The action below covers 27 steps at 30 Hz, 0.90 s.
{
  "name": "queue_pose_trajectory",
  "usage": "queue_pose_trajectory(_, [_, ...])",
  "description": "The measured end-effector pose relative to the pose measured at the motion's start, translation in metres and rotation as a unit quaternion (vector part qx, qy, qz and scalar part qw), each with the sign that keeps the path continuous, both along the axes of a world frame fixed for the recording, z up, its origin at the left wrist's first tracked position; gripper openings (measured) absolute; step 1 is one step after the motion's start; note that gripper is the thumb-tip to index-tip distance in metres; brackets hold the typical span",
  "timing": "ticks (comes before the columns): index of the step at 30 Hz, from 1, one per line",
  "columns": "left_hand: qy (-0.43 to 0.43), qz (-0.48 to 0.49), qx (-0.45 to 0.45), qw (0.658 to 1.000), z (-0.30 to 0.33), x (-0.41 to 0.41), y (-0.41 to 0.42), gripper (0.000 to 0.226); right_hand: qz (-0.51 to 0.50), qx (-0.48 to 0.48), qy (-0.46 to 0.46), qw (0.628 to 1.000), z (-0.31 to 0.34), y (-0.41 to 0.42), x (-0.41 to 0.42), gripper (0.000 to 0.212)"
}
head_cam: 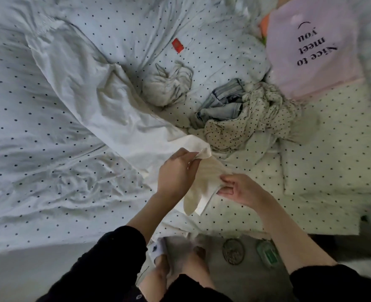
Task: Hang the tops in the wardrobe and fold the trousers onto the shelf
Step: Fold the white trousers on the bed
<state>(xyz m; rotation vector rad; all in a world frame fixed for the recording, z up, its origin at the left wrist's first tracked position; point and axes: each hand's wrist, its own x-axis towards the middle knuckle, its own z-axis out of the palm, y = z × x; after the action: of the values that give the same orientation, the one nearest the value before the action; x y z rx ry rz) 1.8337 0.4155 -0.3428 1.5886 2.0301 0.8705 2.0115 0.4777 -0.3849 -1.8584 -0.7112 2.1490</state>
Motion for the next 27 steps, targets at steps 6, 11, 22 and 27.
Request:
queue_pose_trajectory(6, [0.056, -0.028, -0.022, 0.998, -0.009, 0.073, 0.010, 0.029, -0.022, -0.031, -0.001, 0.999, -0.003, 0.022, 0.062, 0.012])
queue_pose_trajectory(11, [-0.004, -0.252, -0.328, 0.910, -0.074, 0.133, 0.018, 0.058, -0.020, -0.021, -0.039, 0.999, -0.051, 0.028, 0.137, 0.042])
queue_pose_trajectory(22, [0.230, -0.178, -0.320, 0.902, -0.194, 0.116, -0.041, 0.105, -0.036, -0.074, -0.085, 0.993, -0.137, 0.008, 0.144, 0.038])
queue_pose_trajectory(27, [0.337, -0.209, -0.276, 0.876, -0.220, 0.119, -0.039, 0.109, -0.044, -0.060, -0.040, 0.996, -0.168, 0.023, 0.122, 0.040])
